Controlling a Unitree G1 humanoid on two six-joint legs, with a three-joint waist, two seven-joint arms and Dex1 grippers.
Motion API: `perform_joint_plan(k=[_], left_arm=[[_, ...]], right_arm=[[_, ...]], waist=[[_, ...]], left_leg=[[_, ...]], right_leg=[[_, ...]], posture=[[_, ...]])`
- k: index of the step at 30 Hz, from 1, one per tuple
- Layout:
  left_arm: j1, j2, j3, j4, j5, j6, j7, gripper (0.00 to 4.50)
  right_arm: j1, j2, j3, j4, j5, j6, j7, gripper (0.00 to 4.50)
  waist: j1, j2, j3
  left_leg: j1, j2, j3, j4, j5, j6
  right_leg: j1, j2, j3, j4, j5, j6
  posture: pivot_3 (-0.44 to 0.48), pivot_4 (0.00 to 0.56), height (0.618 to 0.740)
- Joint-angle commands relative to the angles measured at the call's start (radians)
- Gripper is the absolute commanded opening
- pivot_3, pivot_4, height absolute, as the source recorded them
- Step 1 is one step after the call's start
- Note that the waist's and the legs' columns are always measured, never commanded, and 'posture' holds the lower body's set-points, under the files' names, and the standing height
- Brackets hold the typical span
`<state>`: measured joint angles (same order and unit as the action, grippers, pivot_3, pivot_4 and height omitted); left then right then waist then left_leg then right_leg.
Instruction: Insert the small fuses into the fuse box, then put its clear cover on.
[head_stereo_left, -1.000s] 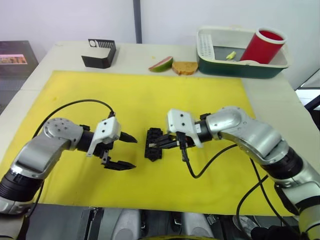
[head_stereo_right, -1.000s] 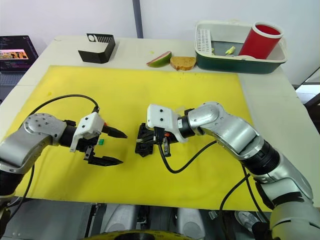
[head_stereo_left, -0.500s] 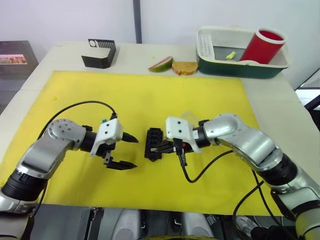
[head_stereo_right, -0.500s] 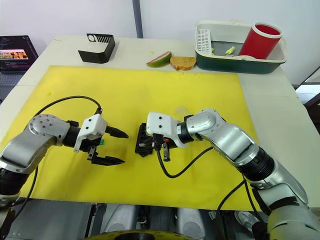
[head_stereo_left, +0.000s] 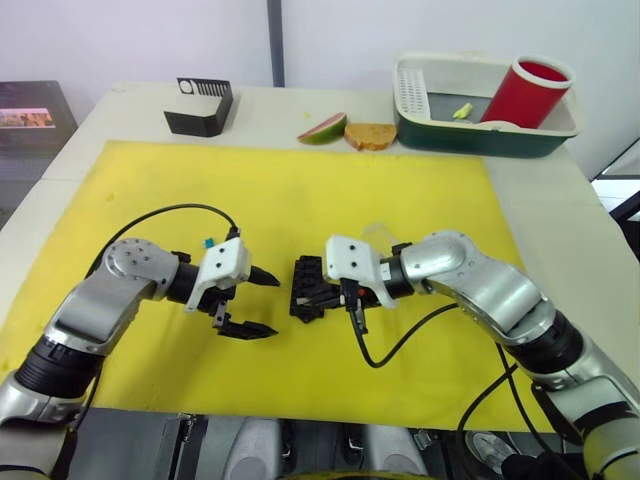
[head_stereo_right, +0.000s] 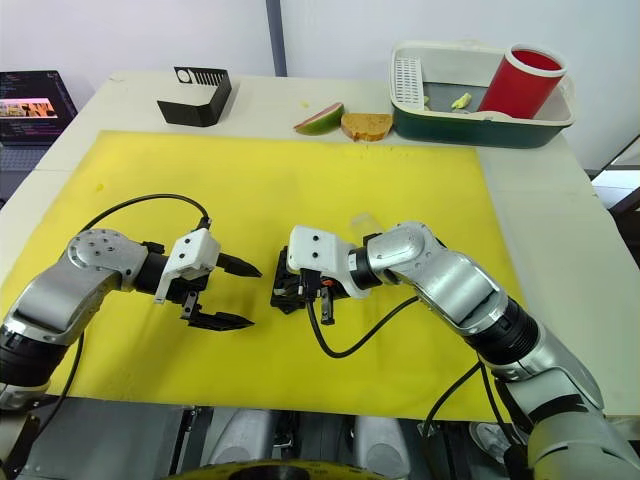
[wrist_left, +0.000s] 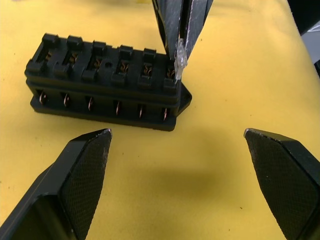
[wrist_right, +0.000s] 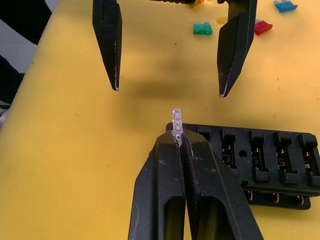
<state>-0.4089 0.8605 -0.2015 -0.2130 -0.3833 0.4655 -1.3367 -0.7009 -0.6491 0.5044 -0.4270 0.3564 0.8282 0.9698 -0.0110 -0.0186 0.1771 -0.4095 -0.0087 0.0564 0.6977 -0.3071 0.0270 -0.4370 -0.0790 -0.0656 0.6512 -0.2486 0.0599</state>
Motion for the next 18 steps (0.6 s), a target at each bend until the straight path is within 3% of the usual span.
perform_joint_plan(k=[1,18], left_arm=[[-0.020,0.003,0.004,-0.007,0.011,-0.023,-0.008,4.46],[-0.031,-0.007,0.001,-0.007,0.021,-0.016,-0.014,4.46]], right_arm=[[0.011,-0.009,-0.011,-0.015,-0.019,-0.007,0.000,0.00],[0.018,-0.008,-0.024,-0.021,-0.033,0.009,0.007,0.00]], waist=[[0.000,0.000,0.000],[0.000,0.000,0.000]], left_leg=[[0.000,0.000,0.000,0.000,0.000,0.000],[0.000,0.000,0.000,0.000,0.000,0.000]], right_leg=[[0.000,0.000,0.000,0.000,0.000,0.000],[0.001,0.001,0.000,0.000,0.000,0.000]], posture=[[0.000,0.150,0.740],[0.000,0.150,0.740]])
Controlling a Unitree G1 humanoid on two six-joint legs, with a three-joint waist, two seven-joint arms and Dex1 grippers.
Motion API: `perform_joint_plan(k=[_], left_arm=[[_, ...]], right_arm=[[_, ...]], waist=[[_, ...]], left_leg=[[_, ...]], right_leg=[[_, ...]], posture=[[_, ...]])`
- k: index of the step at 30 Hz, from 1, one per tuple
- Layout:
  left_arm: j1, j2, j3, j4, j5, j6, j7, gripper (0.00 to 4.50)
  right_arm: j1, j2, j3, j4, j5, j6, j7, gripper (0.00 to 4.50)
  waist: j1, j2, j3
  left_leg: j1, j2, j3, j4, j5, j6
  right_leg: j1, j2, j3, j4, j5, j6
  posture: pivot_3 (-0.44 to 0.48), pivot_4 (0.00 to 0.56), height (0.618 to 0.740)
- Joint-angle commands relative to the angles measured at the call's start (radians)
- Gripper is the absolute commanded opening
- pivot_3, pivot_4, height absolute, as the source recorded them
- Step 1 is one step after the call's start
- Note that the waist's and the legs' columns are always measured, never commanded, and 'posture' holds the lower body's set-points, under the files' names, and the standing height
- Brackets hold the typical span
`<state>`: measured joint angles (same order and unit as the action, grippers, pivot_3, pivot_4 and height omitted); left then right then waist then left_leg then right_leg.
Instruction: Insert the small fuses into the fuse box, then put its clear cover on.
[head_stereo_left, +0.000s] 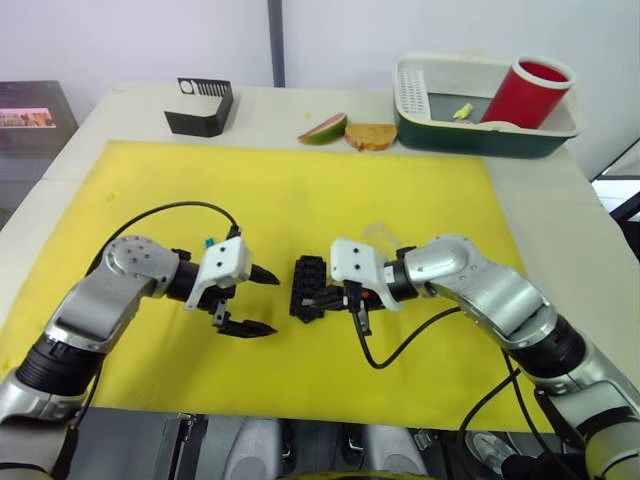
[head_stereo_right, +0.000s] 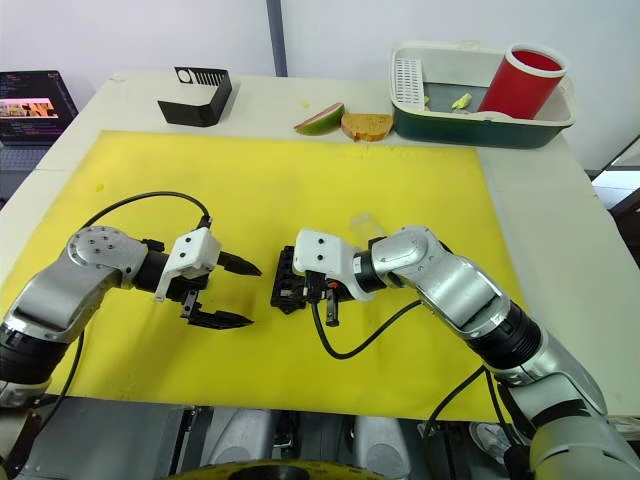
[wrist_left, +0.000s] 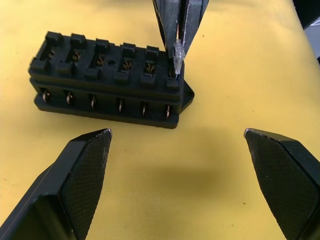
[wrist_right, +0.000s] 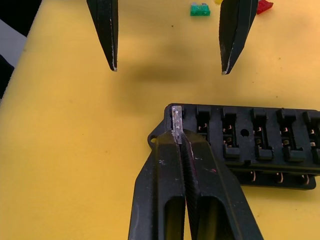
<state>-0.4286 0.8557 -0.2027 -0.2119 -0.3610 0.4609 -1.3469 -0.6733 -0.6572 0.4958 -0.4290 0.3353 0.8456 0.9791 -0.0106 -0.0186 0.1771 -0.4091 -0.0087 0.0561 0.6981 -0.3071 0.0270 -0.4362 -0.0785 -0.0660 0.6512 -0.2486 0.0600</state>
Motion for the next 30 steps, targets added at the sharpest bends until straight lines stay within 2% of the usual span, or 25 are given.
perform_joint_plan(k=[1,19,30], left_arm=[[-0.013,-0.004,0.001,-0.007,0.000,-0.011,-0.005,4.46],[-0.024,-0.006,0.002,0.010,0.017,-0.023,-0.005,4.46],[-0.026,-0.025,-0.003,0.003,0.018,-0.016,0.005,4.46]], right_arm=[[-0.011,0.001,-0.013,-0.015,-0.016,-0.009,-0.003,0.00],[-0.027,-0.008,0.053,-0.024,-0.078,0.005,0.012,0.00],[-0.075,-0.012,0.032,-0.078,-0.055,0.078,0.025,0.00]], waist=[[0.000,0.000,0.000],[0.000,0.000,0.000],[0.000,0.000,0.000]], left_leg=[[0.000,0.000,0.000,0.000,0.000,0.000],[0.001,0.000,0.000,0.000,0.000,0.000],[0.001,0.000,0.000,0.000,0.000,0.000]], right_leg=[[0.000,0.000,0.000,0.000,0.000,0.000],[0.001,0.001,0.000,0.000,0.000,0.000],[0.001,0.001,0.000,0.000,0.000,0.000]], posture=[[0.000,0.150,0.740],[0.000,0.150,0.740],[0.000,0.150,0.740]])
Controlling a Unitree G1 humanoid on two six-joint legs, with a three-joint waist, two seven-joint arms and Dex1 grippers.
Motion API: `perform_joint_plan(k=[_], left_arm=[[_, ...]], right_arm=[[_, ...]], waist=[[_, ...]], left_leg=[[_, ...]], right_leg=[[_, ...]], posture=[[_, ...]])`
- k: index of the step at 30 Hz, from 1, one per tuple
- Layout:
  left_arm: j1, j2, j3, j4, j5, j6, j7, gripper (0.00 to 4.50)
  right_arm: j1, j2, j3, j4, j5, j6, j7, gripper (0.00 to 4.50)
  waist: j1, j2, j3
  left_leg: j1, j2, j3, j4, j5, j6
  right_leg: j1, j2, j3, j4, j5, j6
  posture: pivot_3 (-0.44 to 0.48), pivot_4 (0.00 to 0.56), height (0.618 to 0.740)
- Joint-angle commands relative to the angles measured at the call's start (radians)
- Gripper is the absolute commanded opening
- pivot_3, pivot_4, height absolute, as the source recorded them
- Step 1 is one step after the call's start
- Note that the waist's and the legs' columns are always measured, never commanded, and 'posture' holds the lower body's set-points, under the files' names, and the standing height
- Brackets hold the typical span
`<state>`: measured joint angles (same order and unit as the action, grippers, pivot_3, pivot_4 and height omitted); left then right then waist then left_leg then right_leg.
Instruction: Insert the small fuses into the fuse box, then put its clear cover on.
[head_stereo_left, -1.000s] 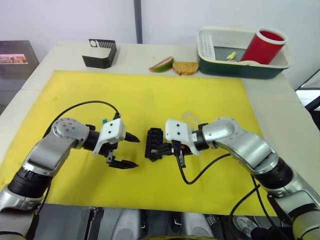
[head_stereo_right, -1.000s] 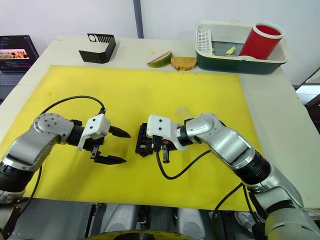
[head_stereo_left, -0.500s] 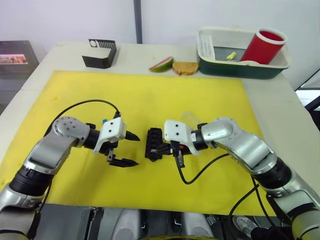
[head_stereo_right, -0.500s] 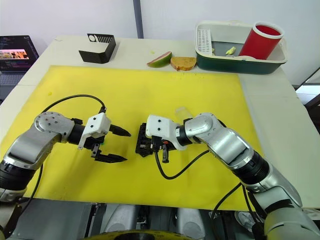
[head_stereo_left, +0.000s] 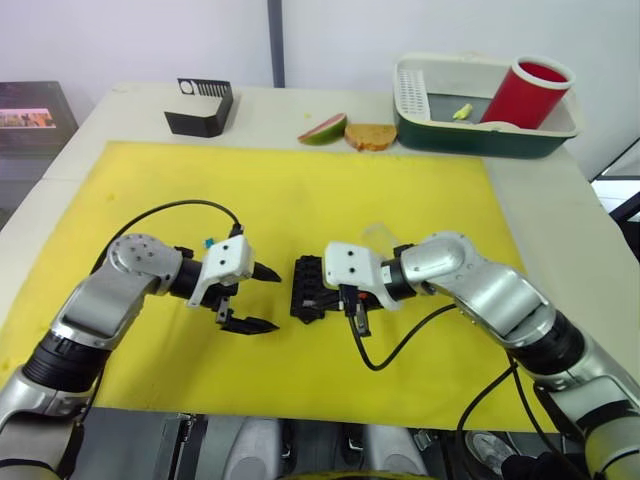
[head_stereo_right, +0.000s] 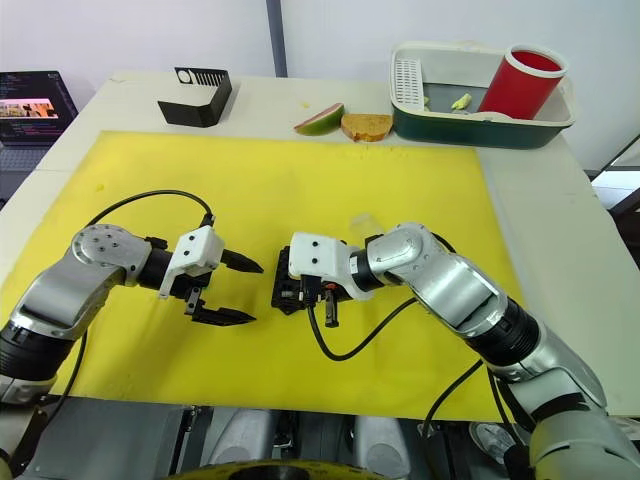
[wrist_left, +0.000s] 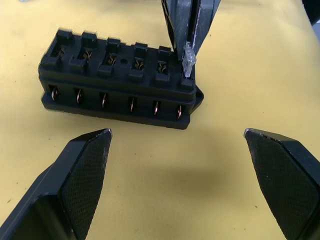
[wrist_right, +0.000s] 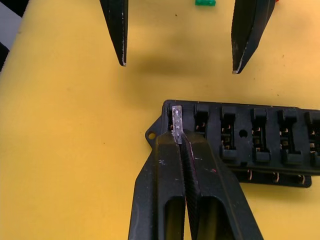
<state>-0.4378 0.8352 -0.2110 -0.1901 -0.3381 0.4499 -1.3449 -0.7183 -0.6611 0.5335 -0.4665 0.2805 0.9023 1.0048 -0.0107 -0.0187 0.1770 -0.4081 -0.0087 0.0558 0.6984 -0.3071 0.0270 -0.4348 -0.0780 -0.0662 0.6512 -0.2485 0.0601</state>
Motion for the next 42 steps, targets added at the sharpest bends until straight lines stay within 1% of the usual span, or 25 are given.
perform_joint_plan(k=[1,9,19,28,42], left_arm=[[-0.018,-0.006,0.004,-0.017,-0.003,-0.007,0.003,4.46],[-0.017,-0.014,0.003,-0.011,0.003,-0.012,0.003,4.46],[0.004,-0.013,0.006,-0.036,-0.001,-0.007,0.021,4.46],[0.014,-0.012,0.004,-0.049,-0.004,-0.008,0.029,4.46],[0.007,-0.013,0.002,-0.037,0.000,-0.020,0.025,4.46]], right_arm=[[-0.035,-0.005,-0.004,-0.039,-0.003,0.031,-0.004,0.00],[-0.058,0.022,0.008,-0.027,-0.004,0.087,-0.029,0.00],[-0.073,0.001,0.053,-0.012,-0.044,0.069,-0.036,0.00],[-0.097,0.001,0.003,-0.035,-0.005,0.083,-0.010,0.00],[-0.091,0.002,0.020,-0.034,-0.005,0.105,-0.017,0.00]], waist=[[0.000,0.000,0.000],[0.000,0.000,0.000],[-0.001,0.000,0.000],[-0.001,0.000,0.000],[-0.001,0.000,0.000]], left_leg=[[0.000,0.000,0.000,0.000,0.000,0.000],[0.000,0.000,0.000,0.000,0.000,0.000],[0.000,0.000,0.000,0.000,0.000,0.000],[0.000,0.000,0.000,0.000,0.000,0.000],[0.000,0.000,0.000,0.000,0.000,0.000]], right_leg=[[0.000,0.000,0.000,0.000,0.000,0.000],[0.000,0.000,0.000,0.000,0.000,0.000],[0.000,0.000,0.000,0.000,0.000,0.000],[0.000,0.000,0.000,0.000,0.000,0.000],[0.000,0.000,0.000,0.000,0.000,0.000]], posture=[[0.000,0.150,0.740],[0.000,0.150,0.740],[0.000,0.150,0.740],[0.000,0.150,0.740],[0.000,0.150,0.740]])
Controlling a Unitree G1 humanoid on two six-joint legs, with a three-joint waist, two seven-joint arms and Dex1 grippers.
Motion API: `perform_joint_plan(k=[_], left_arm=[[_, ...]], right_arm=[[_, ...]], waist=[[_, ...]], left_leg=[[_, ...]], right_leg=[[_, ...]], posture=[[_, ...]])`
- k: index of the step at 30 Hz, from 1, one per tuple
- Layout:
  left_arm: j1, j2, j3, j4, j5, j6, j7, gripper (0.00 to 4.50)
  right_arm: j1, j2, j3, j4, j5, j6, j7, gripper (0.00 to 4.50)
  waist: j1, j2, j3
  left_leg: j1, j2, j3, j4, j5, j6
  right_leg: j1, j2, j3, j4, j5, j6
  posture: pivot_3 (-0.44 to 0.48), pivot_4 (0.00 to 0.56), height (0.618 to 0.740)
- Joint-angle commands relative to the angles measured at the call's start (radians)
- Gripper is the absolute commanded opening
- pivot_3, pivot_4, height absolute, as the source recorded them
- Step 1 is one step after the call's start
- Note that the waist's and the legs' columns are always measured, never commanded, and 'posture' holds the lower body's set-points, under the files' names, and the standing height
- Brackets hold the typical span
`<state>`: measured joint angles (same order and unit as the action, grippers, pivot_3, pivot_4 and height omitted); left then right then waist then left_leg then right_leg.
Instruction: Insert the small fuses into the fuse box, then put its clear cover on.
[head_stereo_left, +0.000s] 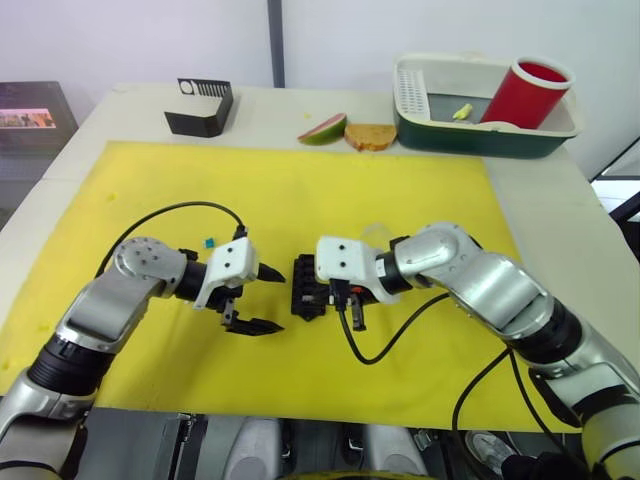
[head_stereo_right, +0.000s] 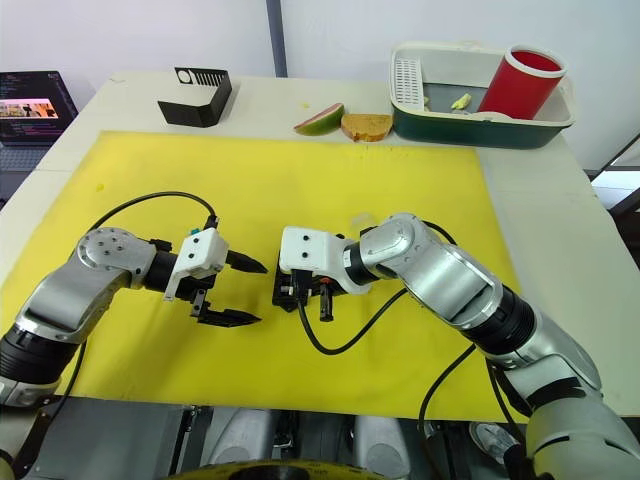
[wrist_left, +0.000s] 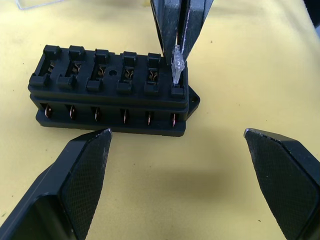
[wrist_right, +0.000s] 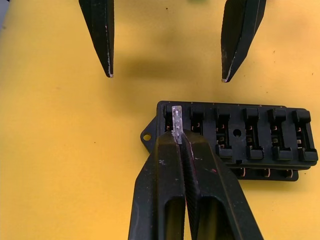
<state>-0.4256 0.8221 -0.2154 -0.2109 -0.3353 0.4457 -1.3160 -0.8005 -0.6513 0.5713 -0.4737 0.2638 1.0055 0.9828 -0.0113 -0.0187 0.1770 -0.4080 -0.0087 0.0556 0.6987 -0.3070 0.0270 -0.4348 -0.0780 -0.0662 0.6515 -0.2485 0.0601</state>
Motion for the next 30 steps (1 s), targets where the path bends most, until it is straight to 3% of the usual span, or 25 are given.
perform_joint_plan(k=[1,30], left_arm=[[-0.006,0.000,0.006,-0.017,-0.003,-0.016,-0.004,4.46],[-0.006,-0.008,0.006,-0.015,0.001,-0.018,0.010,4.46]], right_arm=[[-0.008,-0.009,-0.016,-0.028,0.011,0.003,0.006,0.00],[-0.031,-0.034,-0.001,-0.018,0.005,-0.030,0.037,0.00]], waist=[[0.000,0.000,0.000],[0.000,0.000,0.000]], left_leg=[[0.000,0.000,0.000,0.000,0.000,0.000],[0.000,0.000,0.000,0.000,0.000,0.000]], right_leg=[[0.000,0.000,0.000,0.000,0.000,0.000],[0.000,0.000,0.000,0.000,0.000,0.000]], posture=[[0.000,0.150,0.740],[0.000,0.150,0.740]])
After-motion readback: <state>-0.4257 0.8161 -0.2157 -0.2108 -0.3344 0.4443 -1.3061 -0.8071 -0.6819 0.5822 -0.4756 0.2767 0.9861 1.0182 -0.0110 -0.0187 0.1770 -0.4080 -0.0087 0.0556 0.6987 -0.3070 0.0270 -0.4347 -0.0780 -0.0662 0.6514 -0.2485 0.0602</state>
